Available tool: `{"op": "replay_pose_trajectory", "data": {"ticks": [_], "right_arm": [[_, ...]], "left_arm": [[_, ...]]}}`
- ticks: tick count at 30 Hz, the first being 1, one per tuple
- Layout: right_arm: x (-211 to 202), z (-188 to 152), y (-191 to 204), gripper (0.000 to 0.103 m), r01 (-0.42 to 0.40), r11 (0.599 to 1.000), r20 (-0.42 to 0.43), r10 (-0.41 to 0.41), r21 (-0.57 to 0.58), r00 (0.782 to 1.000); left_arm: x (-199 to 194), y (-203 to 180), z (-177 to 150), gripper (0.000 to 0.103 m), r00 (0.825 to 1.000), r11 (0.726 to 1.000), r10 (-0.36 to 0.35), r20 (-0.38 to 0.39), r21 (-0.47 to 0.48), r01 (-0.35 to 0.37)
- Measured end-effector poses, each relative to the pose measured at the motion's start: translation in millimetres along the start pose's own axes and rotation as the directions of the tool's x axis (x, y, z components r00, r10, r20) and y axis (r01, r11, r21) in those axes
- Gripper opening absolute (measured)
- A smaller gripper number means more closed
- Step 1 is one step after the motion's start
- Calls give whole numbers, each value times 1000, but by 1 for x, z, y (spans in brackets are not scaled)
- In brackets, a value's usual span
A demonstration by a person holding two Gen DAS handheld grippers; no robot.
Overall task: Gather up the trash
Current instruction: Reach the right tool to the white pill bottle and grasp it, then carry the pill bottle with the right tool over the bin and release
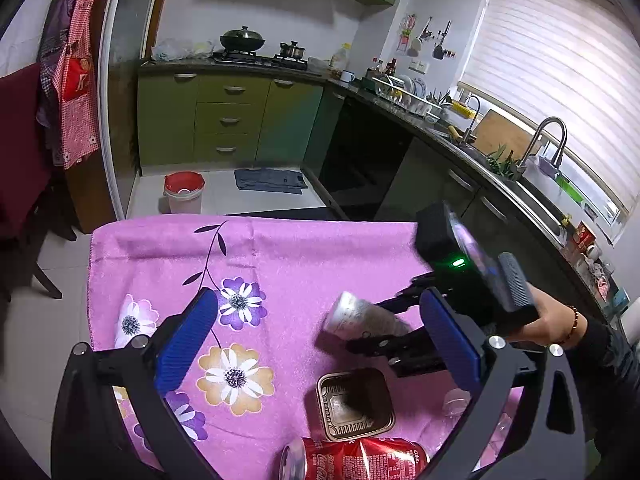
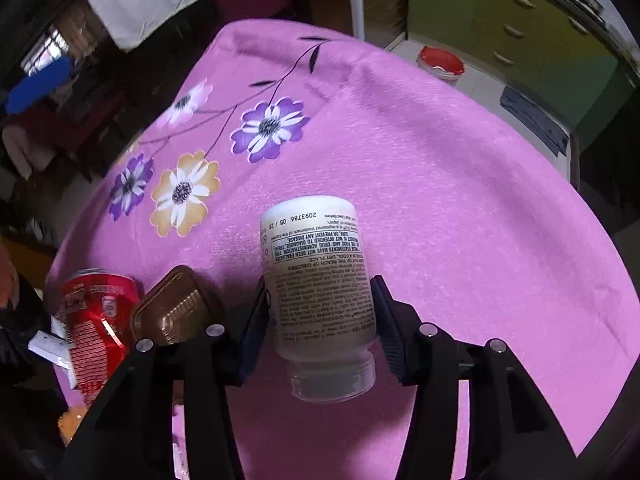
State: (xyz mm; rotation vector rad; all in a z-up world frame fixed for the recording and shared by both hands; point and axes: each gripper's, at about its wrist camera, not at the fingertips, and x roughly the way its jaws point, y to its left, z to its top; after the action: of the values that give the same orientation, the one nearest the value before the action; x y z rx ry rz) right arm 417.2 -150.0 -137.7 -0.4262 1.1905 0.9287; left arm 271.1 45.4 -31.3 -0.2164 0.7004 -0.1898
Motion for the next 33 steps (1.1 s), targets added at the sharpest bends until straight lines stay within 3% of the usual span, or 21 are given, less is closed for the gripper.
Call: {"op": "replay_pose_trajectory", "data": {"ticks": [5, 8, 11, 15, 18, 20, 23, 28, 30, 33], "right_arm": [[-41, -31, -11, 50, 21, 997, 55, -25, 74, 998], [-93, -87, -33, 50, 71, 979, 105, -92, 191, 990], [-135, -148, -59, 50, 117, 934, 122, -167, 338, 978], [-178, -258, -111, 50, 202, 789, 68, -294, 581, 953], [-181, -333, -147, 50, 288, 649, -53, -356, 704, 933], [-173, -368, -168, 50, 297, 582, -101, -346, 757, 933], [-161, -395, -190, 50, 296, 525, -128, -333, 798, 934], [-136, -417, -216, 53, 283, 476, -143, -308, 833, 941], [-134, -422, -218, 55, 288, 468, -150, -311, 835, 939], [-143, -430, -211, 55, 265, 465, -116, -324, 845, 939]], "left_arm": [[0, -6, -2, 96, 1000, 1000, -8, -7, 12, 8], [2, -13, -4, 96, 1000, 999, -15, -25, 38, 16], [1, -26, -7, 96, 999, 997, -21, -36, 78, 24], [-1, -49, -11, 96, 998, 990, -29, -59, 135, 37], [-5, -70, -18, 96, 994, 983, -38, -103, 177, 56], [-9, -85, -25, 96, 990, 973, -31, -137, 221, 61], [-14, -109, -40, 96, 981, 953, -1, -194, 297, 59], [-17, -137, -60, 96, 943, 917, 31, -330, 384, 104], [-12, -143, -67, 96, 919, 907, 29, -393, 397, 141], [2, -151, -78, 96, 866, 891, 40, -498, 409, 194]]}}
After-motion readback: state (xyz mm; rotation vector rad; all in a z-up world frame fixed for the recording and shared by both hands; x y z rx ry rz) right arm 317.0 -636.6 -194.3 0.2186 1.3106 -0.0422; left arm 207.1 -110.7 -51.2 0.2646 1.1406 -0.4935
